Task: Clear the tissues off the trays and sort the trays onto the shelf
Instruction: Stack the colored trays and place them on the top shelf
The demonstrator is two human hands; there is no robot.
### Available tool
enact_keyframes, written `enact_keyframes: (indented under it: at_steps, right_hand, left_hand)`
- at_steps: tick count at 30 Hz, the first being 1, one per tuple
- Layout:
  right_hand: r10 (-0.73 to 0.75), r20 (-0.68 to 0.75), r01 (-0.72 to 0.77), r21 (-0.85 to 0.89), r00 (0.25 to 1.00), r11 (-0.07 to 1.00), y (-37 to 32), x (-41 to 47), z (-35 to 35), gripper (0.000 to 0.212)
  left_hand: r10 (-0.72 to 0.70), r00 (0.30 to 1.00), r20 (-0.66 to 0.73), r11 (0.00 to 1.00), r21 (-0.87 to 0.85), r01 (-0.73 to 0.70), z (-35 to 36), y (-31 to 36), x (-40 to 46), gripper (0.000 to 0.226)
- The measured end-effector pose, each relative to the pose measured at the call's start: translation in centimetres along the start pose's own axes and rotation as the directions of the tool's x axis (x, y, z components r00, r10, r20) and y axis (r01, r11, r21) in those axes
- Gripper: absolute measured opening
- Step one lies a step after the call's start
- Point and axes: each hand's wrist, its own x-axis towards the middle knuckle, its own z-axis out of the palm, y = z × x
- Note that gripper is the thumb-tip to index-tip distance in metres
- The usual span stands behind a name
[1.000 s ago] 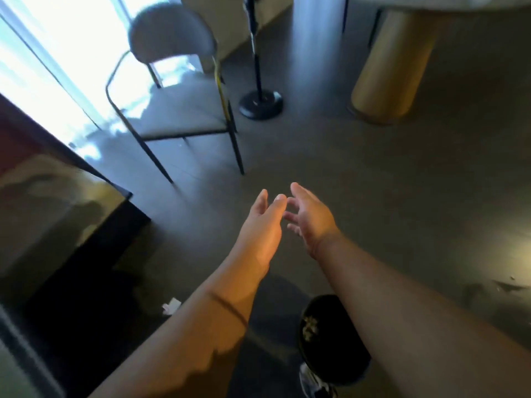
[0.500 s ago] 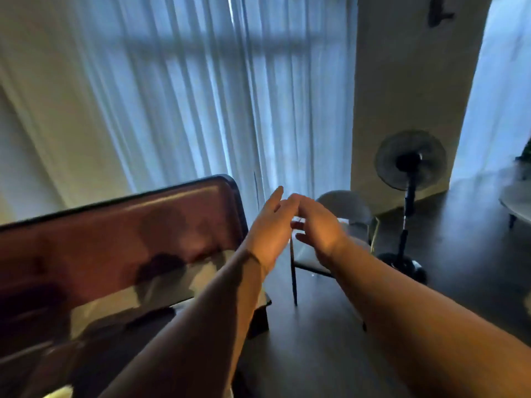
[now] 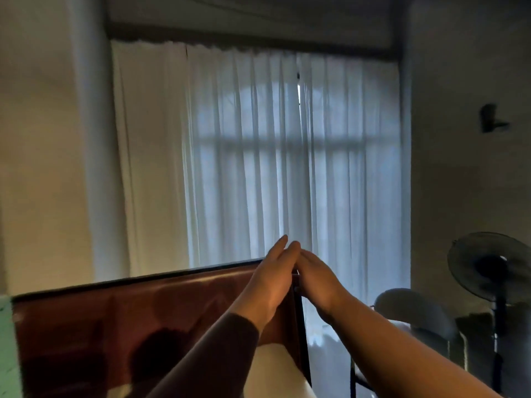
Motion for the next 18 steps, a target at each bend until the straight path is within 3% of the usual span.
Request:
enact_keyframes:
  at_steps: [7,10,13,18]
  right_hand:
    - [-0.063,0.112,0.067,-0.025,0.992,0.997,-2.1,3.2,4.0,0.017]
    - [-0.047,0.151,0.053,-0.036,0.987,0.998,-0.4,3.4,5.7,0.024]
    - [-0.014,0.198,0.006,0.041,0.980,0.999,2.5,2.4,6.3,0.026]
    - [0.083,0.314,-0.180,0.293,0.946,0.939,7.6,0.5,6.5,0.036]
  left_hand:
    - [0.046,0.995,-0.084,0.990,-0.130,-0.057,-5.7,0.7,1.3,0.048]
    - [0.021,0.989,-0.145,0.980,-0.191,-0.049,-6.5,-1.9,1.4,0.052]
    - [-0.068,0.967,-0.246,0.962,-0.274,-0.002,-6.2,-5.5,1.3,0.039]
    - [-0.139,0.944,-0.298,0.957,-0.285,0.051,-5.0,-11.1,-1.6,0.041]
